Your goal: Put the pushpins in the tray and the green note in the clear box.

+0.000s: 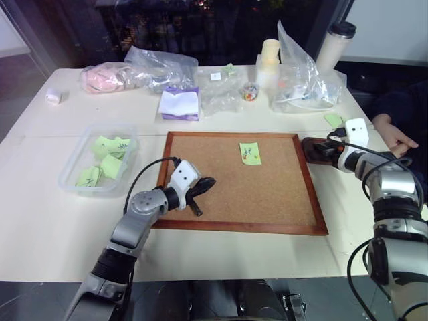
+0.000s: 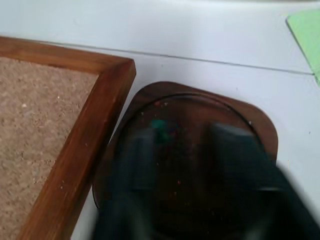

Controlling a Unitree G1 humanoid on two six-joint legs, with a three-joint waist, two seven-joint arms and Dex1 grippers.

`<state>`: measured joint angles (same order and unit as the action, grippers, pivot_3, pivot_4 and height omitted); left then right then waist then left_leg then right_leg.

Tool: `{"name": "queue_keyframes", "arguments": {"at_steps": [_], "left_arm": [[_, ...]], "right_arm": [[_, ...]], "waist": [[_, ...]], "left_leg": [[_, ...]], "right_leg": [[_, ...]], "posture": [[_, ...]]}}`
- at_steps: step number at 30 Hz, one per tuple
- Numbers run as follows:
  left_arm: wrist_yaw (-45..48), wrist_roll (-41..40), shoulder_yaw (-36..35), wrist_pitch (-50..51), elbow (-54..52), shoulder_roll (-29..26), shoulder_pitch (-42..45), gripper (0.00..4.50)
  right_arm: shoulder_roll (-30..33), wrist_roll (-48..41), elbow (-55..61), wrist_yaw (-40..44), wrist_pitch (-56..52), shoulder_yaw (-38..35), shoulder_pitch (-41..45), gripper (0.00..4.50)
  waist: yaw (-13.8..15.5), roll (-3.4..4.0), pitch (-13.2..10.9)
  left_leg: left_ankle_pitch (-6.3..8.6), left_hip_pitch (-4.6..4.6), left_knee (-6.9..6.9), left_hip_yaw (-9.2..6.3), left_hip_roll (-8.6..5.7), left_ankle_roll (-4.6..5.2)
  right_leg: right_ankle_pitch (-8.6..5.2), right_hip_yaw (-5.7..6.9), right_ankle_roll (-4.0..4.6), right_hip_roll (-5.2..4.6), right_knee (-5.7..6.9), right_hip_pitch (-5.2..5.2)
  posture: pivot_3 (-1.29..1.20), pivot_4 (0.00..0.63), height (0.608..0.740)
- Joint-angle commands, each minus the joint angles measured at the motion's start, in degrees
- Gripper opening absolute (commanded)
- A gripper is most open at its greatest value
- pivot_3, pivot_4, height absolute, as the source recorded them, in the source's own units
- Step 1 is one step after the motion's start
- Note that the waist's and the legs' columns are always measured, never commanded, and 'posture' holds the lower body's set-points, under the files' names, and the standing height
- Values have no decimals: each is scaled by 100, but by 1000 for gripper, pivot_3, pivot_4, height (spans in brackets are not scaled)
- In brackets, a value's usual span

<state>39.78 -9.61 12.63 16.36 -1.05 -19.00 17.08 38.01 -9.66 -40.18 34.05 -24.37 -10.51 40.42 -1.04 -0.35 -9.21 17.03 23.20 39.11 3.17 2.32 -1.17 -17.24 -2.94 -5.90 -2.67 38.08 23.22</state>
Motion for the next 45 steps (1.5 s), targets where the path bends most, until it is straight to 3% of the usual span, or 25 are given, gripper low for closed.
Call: {"name": "queue_keyframes", "arguments": {"at_steps": [1,2,3,9,17,20,23,40,43,45], "left_arm": [[37,96,86,59,180,-26,-116,0],[40,98,85,55,184,-25,-113,0],[44,100,86,52,189,-24,-110,0],[65,109,97,33,214,-15,-86,0],[83,115,99,34,201,-24,-104,0],[77,117,97,35,193,-23,-111,0],[70,115,89,37,182,-22,-117,0],[6,94,27,67,83,-43,-171,0],[-9,100,24,65,80,-40,-170,0],[-14,101,25,68,76,-40,-171,0]], "right_arm": [[56,-60,238,-50,80,-130,14,3897],[54,-79,287,-52,65,-140,17,4306],[58,-84,352,-49,60,-133,16,4425],[66,-143,906,73,-125,-67,-47,4425],[-202,-502,2830,683,-975,456,-467,4425],[-416,-581,3196,634,-1177,583,-493,3576],[-611,-550,3335,609,-1230,792,-500,2201],[-1102,-274,2644,652,-795,1333,-587,2201],[-1117,-226,2494,651,-704,1331,-600,1281],[-1120,-208,2469,659,-680,1342,-602,321]], "waist": [[0,0,0],[0,0,0],[0,0,0],[3,0,0],[4,1,1],[10,1,1],[9,1,1],[-1,0,1],[-5,1,1],[-7,0,1]], "left_leg": [[0,0,0,0,0,0],[0,0,0,0,0,0],[0,0,0,0,0,0],[0,0,0,-1,0,0],[0,0,0,-4,2,0],[0,1,0,-5,2,0],[0,1,0,-7,2,1],[0,1,0,-6,1,1],[0,1,0,-6,1,1],[1,1,0,-6,2,1]], "right_leg": [[0,0,0,0,0,0],[0,0,0,0,0,0],[0,0,0,0,0,0],[0,0,0,0,0,-1],[0,1,0,1,1,-1],[0,2,0,0,0,-1],[0,3,0,0,0,-1],[0,4,0,2,0,0],[0,4,0,2,0,0],[0,4,0,2,0,0]], "posture": [[0,150,740],[0,150,740],[0,150,740],[0,150,740],[0,150,740],[0,150,740],[0,150,740],[0,150,740],[0,150,740],[0,150,740]]}}
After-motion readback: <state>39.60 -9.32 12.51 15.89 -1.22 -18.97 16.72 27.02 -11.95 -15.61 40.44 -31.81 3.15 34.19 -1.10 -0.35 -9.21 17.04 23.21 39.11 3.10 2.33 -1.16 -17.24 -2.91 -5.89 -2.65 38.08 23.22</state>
